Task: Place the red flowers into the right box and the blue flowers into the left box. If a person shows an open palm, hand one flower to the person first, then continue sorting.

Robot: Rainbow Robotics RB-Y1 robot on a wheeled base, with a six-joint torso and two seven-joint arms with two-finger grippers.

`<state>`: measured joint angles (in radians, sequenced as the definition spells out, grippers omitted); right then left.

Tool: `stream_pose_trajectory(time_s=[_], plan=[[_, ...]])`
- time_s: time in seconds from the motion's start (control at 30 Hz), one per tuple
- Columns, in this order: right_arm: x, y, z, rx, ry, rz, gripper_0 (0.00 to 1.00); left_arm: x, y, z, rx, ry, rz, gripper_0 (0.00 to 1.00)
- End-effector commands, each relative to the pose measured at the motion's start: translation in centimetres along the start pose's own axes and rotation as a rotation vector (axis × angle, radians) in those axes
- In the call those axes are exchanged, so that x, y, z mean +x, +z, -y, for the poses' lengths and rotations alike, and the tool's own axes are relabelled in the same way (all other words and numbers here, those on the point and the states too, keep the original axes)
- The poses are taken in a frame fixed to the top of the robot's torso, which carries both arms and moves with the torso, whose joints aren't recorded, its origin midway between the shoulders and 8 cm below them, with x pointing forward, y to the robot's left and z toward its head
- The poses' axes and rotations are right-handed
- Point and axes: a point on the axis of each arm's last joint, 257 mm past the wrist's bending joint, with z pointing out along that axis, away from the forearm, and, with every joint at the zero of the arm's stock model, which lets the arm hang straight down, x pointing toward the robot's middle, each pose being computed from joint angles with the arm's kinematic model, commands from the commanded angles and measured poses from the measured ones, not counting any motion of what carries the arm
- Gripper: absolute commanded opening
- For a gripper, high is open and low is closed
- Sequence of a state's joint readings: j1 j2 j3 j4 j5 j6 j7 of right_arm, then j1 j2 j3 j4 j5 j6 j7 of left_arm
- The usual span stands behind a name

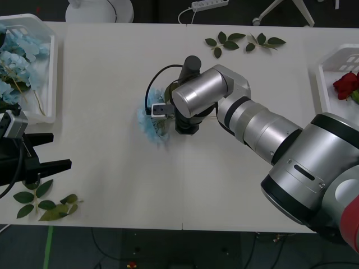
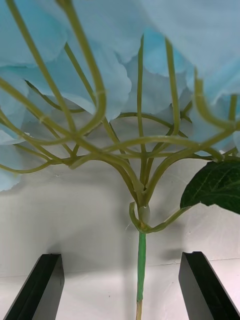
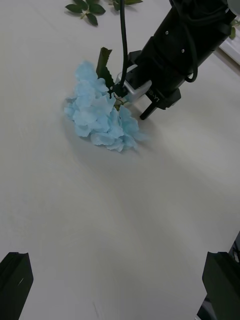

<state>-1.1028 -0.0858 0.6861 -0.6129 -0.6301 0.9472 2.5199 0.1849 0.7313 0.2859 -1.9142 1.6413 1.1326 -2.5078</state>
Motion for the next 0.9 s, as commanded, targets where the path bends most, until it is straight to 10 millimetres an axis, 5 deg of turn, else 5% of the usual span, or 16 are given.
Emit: stream_pose_trajectory(time_s=[0.03, 0.53, 0.83, 0.9], plan=[[-1.5, 0.9, -1.5, -0.005, 0.016, 0.012, 0.68, -0.9, 0.2, -0.5, -0.003, -0.070, 0.046, 1.00], [-1.3, 2.8, -5.5, -0.076, 0.107, 0.025, 0.65, -1.2, 0.3, -1.5, 0.009, -0.079, 0.060, 1.00], [-0.1, 4.6, -10.0, -0.141, 0.120, -0.014, 0.00, -1.2, 0.3, -1.5, 0.010, -0.078, 0.060, 1.00], [0.3, 4.8, -10.4, -0.143, 0.117, -0.021, 0.00, -1.1, 0.3, -1.5, 0.009, -0.079, 0.058, 1.00]])
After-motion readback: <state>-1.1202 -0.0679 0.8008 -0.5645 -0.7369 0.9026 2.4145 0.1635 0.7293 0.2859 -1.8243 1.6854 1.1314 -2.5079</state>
